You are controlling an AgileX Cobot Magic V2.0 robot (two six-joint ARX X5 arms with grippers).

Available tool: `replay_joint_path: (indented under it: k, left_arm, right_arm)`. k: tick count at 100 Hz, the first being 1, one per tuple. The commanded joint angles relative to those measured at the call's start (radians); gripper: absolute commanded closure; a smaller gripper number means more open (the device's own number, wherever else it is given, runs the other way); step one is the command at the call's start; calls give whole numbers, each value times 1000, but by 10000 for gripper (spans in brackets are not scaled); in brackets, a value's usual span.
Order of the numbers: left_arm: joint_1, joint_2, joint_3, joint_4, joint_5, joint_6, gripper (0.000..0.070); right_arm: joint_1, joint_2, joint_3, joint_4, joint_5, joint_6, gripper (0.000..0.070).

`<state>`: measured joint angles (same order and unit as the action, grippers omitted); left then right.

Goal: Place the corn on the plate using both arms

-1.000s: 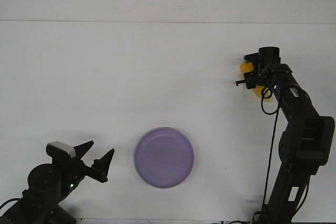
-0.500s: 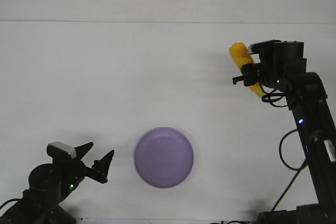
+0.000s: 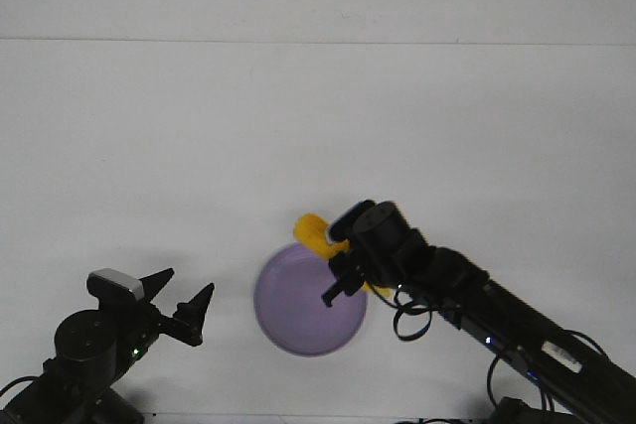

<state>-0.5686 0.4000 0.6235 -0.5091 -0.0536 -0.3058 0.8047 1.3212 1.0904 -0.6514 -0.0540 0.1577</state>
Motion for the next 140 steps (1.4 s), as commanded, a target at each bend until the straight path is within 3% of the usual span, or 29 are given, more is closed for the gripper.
replay_joint_path:
  k: [1, 14, 35, 41, 51, 55, 71, 90, 103, 119, 140]
  left_arm:
    - [-5, 5, 13, 6, -3, 7, 172]
    - [-5, 5, 13, 6, -3, 6, 172]
    - [-5, 5, 13, 7, -4, 7, 172]
    - [-5, 5, 13, 7, -4, 6, 172]
    - [-5, 5, 13, 5, -4, 6, 172]
    - [-5, 5, 13, 5, -4, 6, 172]
    - [-5, 5, 13, 5, -4, 6, 172]
    - [-5, 4, 13, 6, -9, 7, 172]
    - [-5, 4, 13, 6, -19, 10, 172]
    - [-5, 3, 13, 10, -19, 11, 172]
    - [-5, 3, 13, 16, -29, 10, 173]
  right_arm:
    - [60, 27, -42, 92, 15, 80, 601]
    - [135, 83, -114, 182, 63, 120, 601]
    - [169, 183, -121, 229, 69, 122, 588]
    - [169, 200, -121, 230, 69, 122, 488]
    - [169, 204, -121, 228, 69, 124, 193]
    - [169, 204, -120, 228, 69, 127, 141]
    - [167, 166, -111, 224, 69, 120, 142]
    - [141, -33, -74, 228, 102, -8, 148]
    - [101, -243, -73, 217, 215, -99, 148]
    - [38, -473, -102, 124, 367, -148, 148]
    - [-36, -702, -262, 60, 395, -150, 150]
